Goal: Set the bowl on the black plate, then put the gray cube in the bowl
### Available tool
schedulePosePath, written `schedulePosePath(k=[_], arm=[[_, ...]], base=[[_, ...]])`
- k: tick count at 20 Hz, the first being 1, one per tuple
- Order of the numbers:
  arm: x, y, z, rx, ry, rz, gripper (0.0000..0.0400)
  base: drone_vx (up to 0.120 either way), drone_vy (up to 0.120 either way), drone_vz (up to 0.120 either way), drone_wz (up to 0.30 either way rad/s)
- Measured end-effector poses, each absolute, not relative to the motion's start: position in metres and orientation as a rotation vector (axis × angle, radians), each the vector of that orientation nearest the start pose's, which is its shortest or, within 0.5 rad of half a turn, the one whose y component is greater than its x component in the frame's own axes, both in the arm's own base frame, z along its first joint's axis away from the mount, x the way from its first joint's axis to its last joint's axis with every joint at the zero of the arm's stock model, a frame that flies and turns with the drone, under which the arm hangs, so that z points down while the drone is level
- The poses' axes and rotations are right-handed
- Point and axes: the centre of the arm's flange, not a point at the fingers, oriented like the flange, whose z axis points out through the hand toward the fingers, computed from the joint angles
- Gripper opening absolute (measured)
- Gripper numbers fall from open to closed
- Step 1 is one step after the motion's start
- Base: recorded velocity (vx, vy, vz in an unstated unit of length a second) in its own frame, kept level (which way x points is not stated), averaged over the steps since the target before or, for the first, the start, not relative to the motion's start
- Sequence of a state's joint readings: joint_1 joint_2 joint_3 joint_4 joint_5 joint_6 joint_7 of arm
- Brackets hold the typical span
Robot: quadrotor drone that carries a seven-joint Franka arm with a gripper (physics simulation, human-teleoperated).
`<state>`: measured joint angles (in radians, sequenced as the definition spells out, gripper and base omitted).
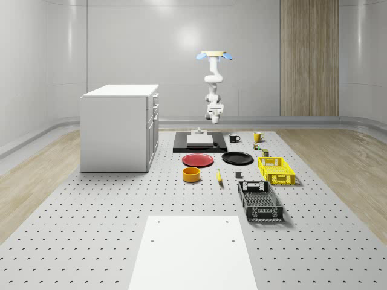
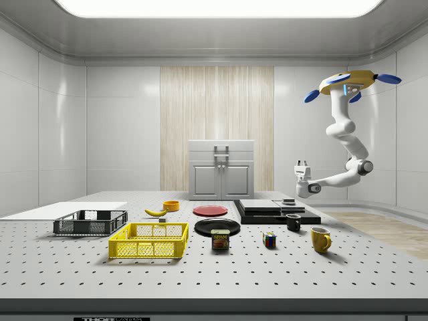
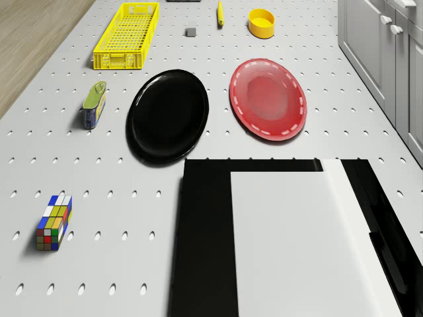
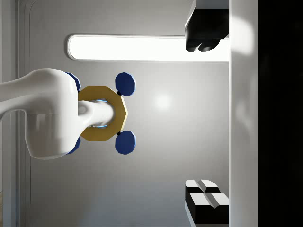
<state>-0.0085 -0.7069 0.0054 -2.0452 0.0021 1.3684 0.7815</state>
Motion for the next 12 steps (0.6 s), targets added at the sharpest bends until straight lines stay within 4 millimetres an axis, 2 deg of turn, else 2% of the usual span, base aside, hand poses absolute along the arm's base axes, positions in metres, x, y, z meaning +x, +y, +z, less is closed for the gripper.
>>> schedulePosePath(k=[12], arm=[[0.3024, 0.0012, 0.6913, -2.898, 1.201, -0.064, 0.0400]], base=[[0.120, -0.120, 0.000, 0.000]])
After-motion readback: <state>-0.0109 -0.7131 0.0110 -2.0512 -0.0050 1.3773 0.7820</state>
